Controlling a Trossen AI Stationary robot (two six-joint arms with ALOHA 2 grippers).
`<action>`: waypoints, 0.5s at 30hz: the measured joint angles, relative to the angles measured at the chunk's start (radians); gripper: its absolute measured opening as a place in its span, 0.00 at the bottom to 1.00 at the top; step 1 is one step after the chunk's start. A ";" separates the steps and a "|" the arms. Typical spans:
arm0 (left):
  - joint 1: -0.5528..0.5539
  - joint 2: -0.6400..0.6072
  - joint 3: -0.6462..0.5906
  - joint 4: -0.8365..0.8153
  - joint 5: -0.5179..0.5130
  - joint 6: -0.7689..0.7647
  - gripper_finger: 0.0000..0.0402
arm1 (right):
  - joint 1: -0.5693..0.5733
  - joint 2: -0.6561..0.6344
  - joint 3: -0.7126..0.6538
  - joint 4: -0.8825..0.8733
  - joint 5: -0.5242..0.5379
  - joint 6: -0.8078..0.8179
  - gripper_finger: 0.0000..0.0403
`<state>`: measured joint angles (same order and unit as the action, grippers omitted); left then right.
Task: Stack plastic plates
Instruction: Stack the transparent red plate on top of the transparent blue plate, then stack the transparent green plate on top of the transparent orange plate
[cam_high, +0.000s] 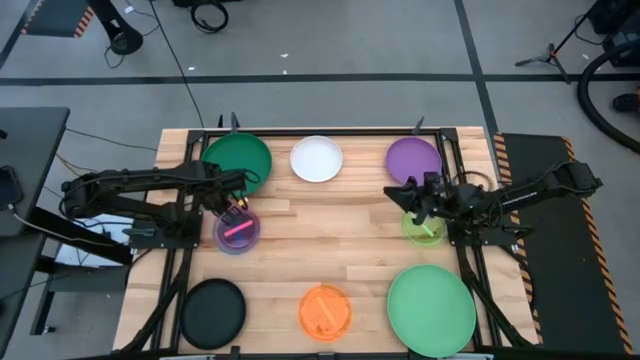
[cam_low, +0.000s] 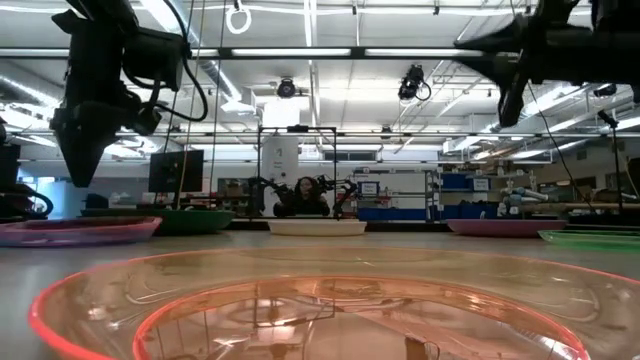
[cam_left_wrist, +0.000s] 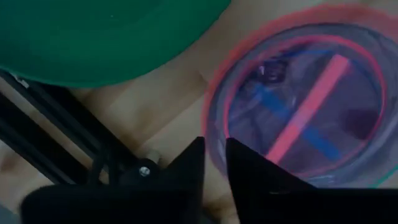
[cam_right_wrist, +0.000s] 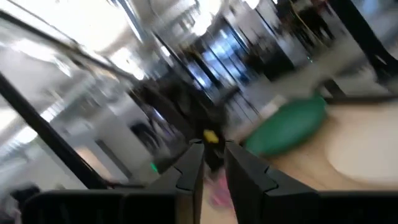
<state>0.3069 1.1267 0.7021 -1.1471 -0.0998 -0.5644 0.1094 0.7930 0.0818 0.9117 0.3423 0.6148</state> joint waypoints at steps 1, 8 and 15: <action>0.000 -0.001 0.000 -0.004 0.005 -0.015 0.25 | -0.001 0.001 0.000 -0.052 -0.001 0.011 0.20; -0.005 -0.002 0.087 -0.080 0.141 -0.109 0.48 | 0.030 0.011 0.175 -0.605 -0.176 0.090 0.22; -0.104 -0.016 0.299 0.148 0.143 -0.268 0.55 | 0.053 0.128 0.568 -1.423 -0.138 0.049 0.21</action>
<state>0.2032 1.1111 1.0015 -0.9987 0.0427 -0.8322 0.1627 0.9213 0.6494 -0.5118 0.2038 0.6636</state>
